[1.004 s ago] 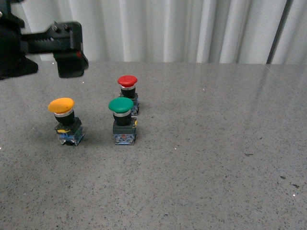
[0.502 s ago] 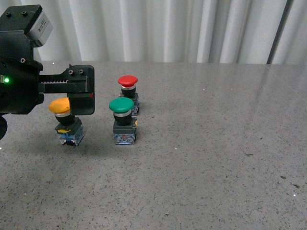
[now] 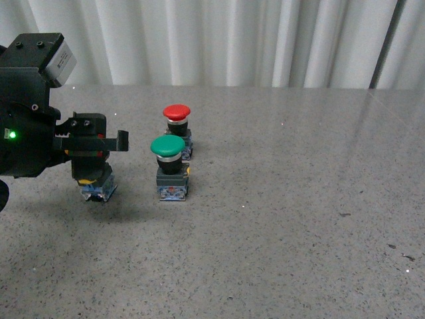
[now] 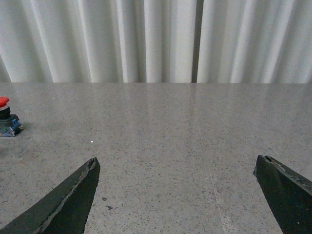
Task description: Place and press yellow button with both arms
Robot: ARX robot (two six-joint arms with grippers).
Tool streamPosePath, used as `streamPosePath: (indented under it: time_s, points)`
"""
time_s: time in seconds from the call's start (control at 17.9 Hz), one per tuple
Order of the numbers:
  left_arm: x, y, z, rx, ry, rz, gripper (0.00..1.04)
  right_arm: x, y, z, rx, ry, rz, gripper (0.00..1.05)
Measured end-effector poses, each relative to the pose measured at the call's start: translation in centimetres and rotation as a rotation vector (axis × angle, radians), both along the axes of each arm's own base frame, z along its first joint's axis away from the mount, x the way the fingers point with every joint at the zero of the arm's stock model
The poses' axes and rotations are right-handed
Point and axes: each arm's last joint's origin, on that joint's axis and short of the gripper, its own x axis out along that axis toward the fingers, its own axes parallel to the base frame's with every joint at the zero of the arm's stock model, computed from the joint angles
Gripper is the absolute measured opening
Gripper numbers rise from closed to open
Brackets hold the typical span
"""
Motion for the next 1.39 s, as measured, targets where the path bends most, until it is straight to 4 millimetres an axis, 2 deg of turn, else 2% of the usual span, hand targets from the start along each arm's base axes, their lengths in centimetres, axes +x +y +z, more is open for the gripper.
streamPosePath:
  time_s: [0.06,0.11,0.22,0.33,0.39,0.45,0.56,0.61,0.78,0.89,1.12,1.23,1.39]
  points:
    - [0.0,0.0,0.0,0.004,0.004,-0.001,0.39,0.0,0.0,0.0,0.000,0.000,0.000,0.98]
    - [-0.1,0.0,0.0,0.009,0.008,-0.003,0.36,0.0,0.0,0.0,0.000,0.000,0.000,0.98]
    - [-0.5,0.2,0.8,0.029,0.006,-0.002,0.34,0.0,0.0,0.0,0.000,0.000,0.000,0.98]
    - [-0.8,0.2,3.5,0.028,-0.059,0.001,0.34,0.0,0.0,0.0,0.000,0.000,0.000,0.98]
    - [-0.7,0.0,6.0,0.014,-0.133,0.003,0.34,0.0,0.0,0.0,0.000,0.000,0.000,0.98]
    - [-0.2,-0.8,9.3,-0.023,-0.221,-0.008,0.34,0.0,0.0,0.0,0.000,0.000,0.000,0.98]
    - [0.8,-2.7,11.9,-0.068,-0.267,-0.042,0.34,0.0,0.0,0.0,0.000,0.000,0.000,0.98]
    - [1.6,-4.3,12.3,-0.100,-0.247,-0.079,0.34,0.0,0.0,0.0,0.000,0.000,0.000,0.98]
    - [4.3,-10.3,10.5,-0.167,-0.137,-0.176,0.34,0.0,0.0,0.0,0.000,0.000,0.000,0.98]
    - [4.6,-13.7,9.3,-0.191,-0.097,-0.221,0.34,0.0,0.0,0.0,0.000,0.000,0.000,0.98]
    - [4.4,-15.5,8.5,-0.217,-0.061,-0.255,0.34,0.0,0.0,0.0,0.000,0.000,0.000,0.98]
    - [4.4,-17.3,6.8,-0.217,-0.016,-0.265,0.34,0.0,0.0,0.0,0.000,0.000,0.000,0.98]
    - [4.9,-17.8,4.1,-0.205,0.055,-0.245,0.34,0.0,0.0,0.0,0.000,0.000,0.000,0.98]
